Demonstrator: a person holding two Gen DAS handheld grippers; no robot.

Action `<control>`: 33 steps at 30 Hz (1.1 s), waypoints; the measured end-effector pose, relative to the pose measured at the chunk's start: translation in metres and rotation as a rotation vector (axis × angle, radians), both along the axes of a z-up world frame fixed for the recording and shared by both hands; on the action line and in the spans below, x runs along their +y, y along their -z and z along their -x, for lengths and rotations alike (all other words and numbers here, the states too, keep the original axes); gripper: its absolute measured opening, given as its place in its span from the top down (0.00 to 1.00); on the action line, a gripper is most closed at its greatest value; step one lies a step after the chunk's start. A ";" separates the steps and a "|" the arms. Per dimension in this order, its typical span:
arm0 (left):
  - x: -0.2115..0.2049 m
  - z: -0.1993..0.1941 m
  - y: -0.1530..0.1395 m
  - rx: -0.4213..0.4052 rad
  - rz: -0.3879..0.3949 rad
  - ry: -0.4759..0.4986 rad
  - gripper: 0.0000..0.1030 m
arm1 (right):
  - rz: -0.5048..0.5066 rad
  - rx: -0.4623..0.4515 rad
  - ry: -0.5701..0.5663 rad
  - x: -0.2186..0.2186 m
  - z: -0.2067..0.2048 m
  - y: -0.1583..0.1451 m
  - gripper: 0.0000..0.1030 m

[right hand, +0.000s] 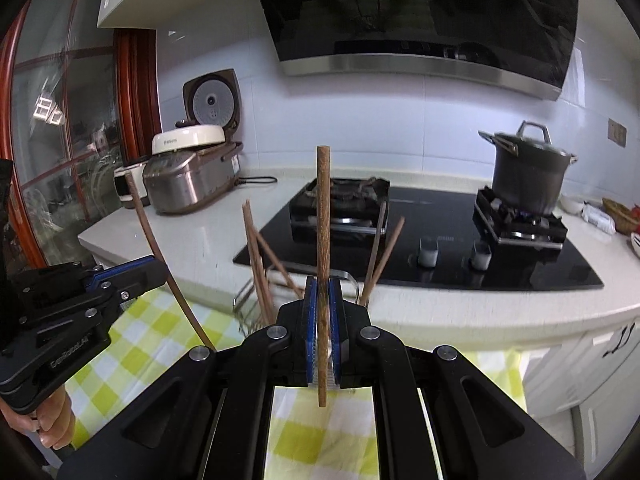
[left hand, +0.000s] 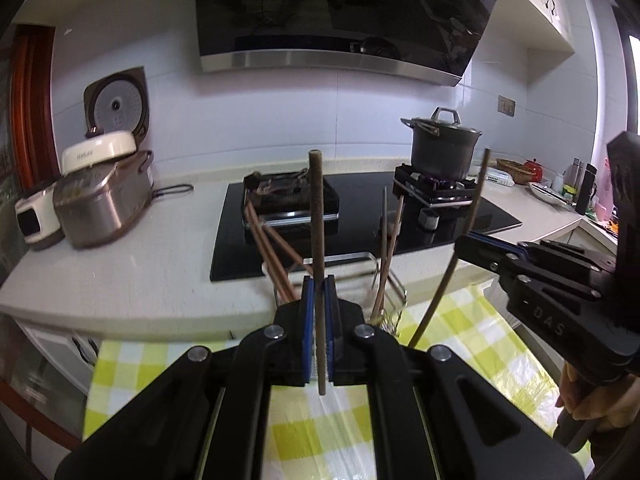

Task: Organize utensils
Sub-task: 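Lower both chopsticks into the rack and open both tools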

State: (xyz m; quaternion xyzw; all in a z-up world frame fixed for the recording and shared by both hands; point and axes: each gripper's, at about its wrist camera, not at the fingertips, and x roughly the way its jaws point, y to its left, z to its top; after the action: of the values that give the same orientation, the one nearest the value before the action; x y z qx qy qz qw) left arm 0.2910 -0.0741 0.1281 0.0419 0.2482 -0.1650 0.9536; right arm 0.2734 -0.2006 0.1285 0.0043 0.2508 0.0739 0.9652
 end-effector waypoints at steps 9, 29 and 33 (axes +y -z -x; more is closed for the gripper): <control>-0.001 -0.026 -0.064 -0.060 0.019 0.005 0.95 | -0.015 -0.037 -0.024 -0.006 -0.034 -0.047 0.93; -0.008 -0.132 0.029 0.114 0.082 -0.027 0.95 | -0.042 0.105 -0.039 -0.010 -0.114 0.024 0.93; -0.009 -0.144 0.054 0.154 0.076 -0.028 0.95 | -0.056 0.161 -0.041 -0.012 -0.124 0.051 0.93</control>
State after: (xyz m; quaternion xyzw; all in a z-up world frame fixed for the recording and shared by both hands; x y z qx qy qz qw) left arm 0.4350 -0.0829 0.0736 -0.0108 0.3148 -0.1638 0.9349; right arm 0.3969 -0.2121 0.0773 0.0322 0.3256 0.0999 0.9396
